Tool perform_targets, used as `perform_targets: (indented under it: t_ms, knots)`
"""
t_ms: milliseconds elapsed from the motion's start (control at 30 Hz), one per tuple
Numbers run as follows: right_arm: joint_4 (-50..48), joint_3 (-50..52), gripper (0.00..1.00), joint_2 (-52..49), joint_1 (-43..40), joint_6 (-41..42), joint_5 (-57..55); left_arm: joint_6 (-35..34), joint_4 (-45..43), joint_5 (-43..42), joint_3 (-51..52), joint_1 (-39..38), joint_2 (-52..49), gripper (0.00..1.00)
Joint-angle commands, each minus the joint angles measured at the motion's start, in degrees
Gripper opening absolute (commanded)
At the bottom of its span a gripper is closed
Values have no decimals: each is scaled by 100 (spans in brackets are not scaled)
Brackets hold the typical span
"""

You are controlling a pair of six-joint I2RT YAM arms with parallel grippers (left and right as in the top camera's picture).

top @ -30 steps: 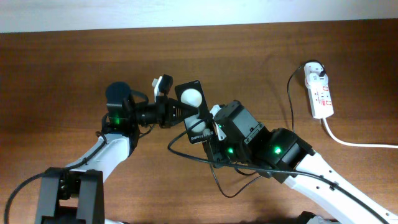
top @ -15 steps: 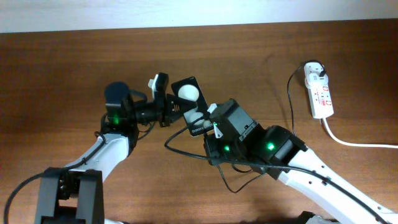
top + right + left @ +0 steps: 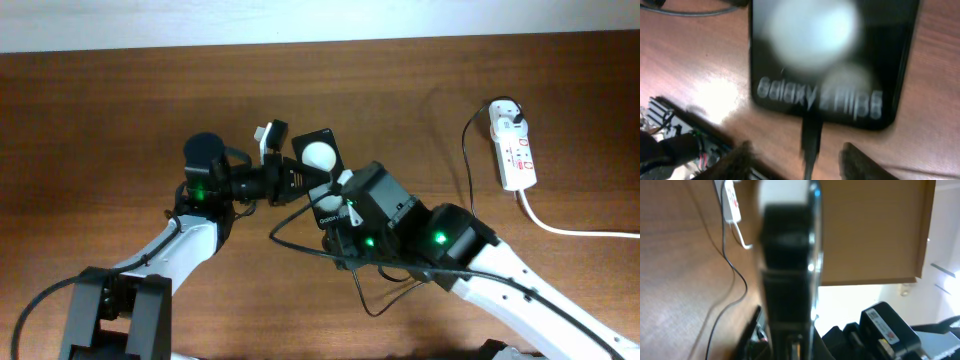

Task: Plug charger to phone and switch on socket
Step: 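Lower the phone onto the table with the left gripper and release it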

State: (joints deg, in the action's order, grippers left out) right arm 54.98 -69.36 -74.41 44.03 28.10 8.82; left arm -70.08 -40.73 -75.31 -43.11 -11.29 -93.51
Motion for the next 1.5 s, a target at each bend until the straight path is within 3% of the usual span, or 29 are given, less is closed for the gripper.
perform_targets:
  t_ms: [0, 267, 300, 500, 633, 800, 1000, 1267, 1467]
  knots:
    - [173, -299, 97, 844, -22, -13, -90, 446, -63, 726, -20, -74, 31, 0]
    - [251, -297, 99, 2601, -22, -13, -621, 1141, 223, 1639, -282, -737, 31, 0]
    - [284, -297, 99, 2752, -22, -15, -719, 1300, 542, 1773, -415, -793, 28, 0]
    - [1231, -284, 99, 3112, -22, -17, -1104, 3342, 4555, 3296, -2000, -1032, -28, 0]
    - [1746, -284, 99, 3075, -22, -17, -1104, 4100, 5899, 3327, -2885, -1032, -444, 0]
    - [1838, -284, 99, 3071, -22, -15, -1102, 4625, 6400, 3058, -3373, -1029, -1248, 0]
    - [1838, -284, 99, 3071, -22, -17, -1102, 4708, 6400, 2643, -3388, -992, -2135, 0]
    - [1838, -284, 99, 3071, -22, -17, -1104, 4791, 6417, 3355, -3388, -992, -2621, 4]
    - [1838, -284, 99, 3071, -22, -17, -1102, 4789, 6424, 3432, -3381, -994, -2938, 6]
